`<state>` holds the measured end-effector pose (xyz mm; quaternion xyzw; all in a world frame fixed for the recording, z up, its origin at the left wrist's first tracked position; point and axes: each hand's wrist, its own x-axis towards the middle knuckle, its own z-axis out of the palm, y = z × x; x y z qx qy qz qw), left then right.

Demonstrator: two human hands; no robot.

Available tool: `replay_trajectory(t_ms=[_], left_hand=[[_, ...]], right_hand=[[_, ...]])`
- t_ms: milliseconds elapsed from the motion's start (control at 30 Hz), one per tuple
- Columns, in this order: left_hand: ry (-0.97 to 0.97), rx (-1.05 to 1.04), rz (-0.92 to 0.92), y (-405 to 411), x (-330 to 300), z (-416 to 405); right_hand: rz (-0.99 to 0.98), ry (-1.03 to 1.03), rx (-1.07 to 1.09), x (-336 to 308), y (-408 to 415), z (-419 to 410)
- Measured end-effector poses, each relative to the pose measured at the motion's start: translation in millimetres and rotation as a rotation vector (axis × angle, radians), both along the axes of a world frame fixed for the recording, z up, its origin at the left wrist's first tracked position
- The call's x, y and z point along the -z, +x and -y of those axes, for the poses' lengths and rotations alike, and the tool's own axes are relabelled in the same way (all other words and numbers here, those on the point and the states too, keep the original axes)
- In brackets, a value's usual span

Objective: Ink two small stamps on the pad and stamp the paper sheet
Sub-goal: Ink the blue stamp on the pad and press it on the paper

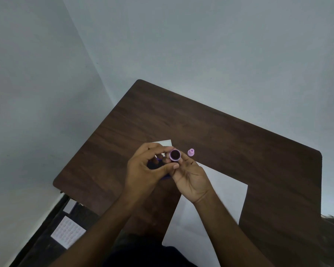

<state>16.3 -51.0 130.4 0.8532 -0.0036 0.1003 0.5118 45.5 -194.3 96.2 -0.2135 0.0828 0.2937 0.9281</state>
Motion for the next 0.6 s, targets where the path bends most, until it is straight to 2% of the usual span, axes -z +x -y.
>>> replay_trajectory(t_ms=[233, 600], left_hand=[[0.103, -0.062, 0.042, 0.4, -3.5, -0.2], [0.032, -0.117, -0.012, -0.8, -3.0, 3.3]], right_hand=[[0.048, -0.026, -0.037, -3.5, 1.7, 0.9], [0.009, 0.020, -0.069, 0.2, -3.8, 0.4]])
